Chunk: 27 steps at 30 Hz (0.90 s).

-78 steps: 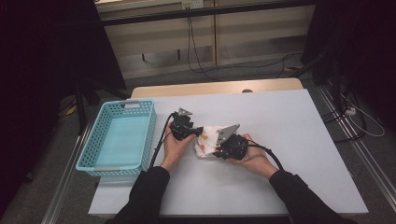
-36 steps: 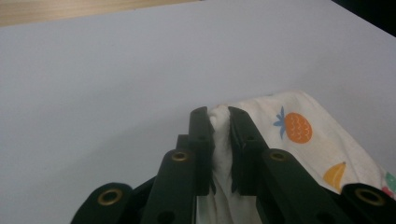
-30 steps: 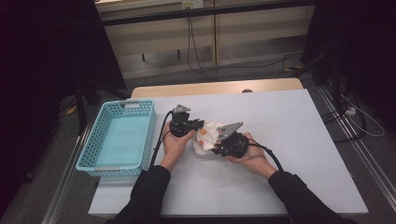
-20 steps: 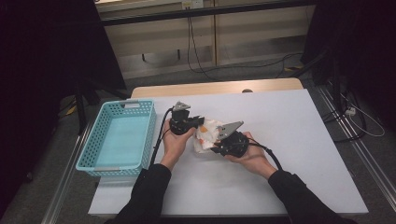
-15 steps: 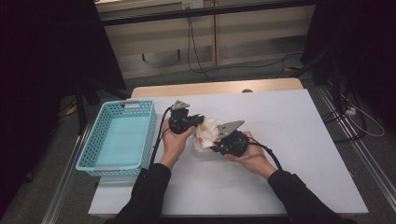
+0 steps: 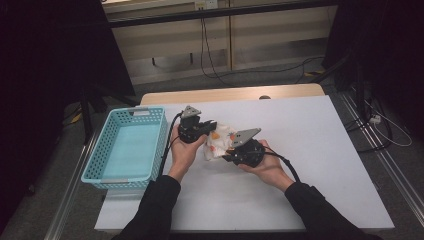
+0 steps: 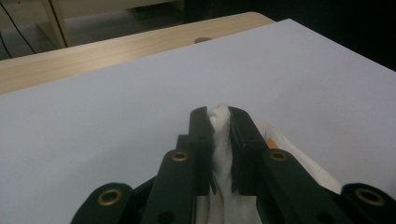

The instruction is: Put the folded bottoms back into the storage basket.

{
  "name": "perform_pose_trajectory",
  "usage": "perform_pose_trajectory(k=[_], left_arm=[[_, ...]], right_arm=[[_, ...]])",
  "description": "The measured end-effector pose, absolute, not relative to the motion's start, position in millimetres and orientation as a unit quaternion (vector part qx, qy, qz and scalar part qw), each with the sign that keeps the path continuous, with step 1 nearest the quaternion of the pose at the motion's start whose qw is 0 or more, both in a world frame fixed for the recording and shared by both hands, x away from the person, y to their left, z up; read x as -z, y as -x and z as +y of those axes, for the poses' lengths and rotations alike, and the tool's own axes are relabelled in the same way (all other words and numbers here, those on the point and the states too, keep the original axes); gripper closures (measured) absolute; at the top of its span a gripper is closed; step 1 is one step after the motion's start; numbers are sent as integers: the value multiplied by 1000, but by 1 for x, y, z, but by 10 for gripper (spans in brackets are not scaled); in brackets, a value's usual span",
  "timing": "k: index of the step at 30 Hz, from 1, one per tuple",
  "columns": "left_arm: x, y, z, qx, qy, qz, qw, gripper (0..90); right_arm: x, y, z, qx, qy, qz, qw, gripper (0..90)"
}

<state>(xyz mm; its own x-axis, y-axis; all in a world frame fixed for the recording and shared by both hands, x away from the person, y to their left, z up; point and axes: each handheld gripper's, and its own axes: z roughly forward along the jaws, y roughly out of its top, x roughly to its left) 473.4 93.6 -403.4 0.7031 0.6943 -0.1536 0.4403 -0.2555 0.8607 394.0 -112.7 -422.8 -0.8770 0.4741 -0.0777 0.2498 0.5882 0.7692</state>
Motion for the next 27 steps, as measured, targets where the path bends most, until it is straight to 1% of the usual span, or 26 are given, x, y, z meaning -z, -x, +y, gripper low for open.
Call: perform_pose_trajectory(k=[13,27], left_arm=[[394,-472,108,-138,-779,357,498,810],[384,-471,116,-140,-772,360,504,810]], right_arm=[[417,-394,-97,-415,-190,879,137,807],[412,-394,-93,-423,-189,875,140,807]])
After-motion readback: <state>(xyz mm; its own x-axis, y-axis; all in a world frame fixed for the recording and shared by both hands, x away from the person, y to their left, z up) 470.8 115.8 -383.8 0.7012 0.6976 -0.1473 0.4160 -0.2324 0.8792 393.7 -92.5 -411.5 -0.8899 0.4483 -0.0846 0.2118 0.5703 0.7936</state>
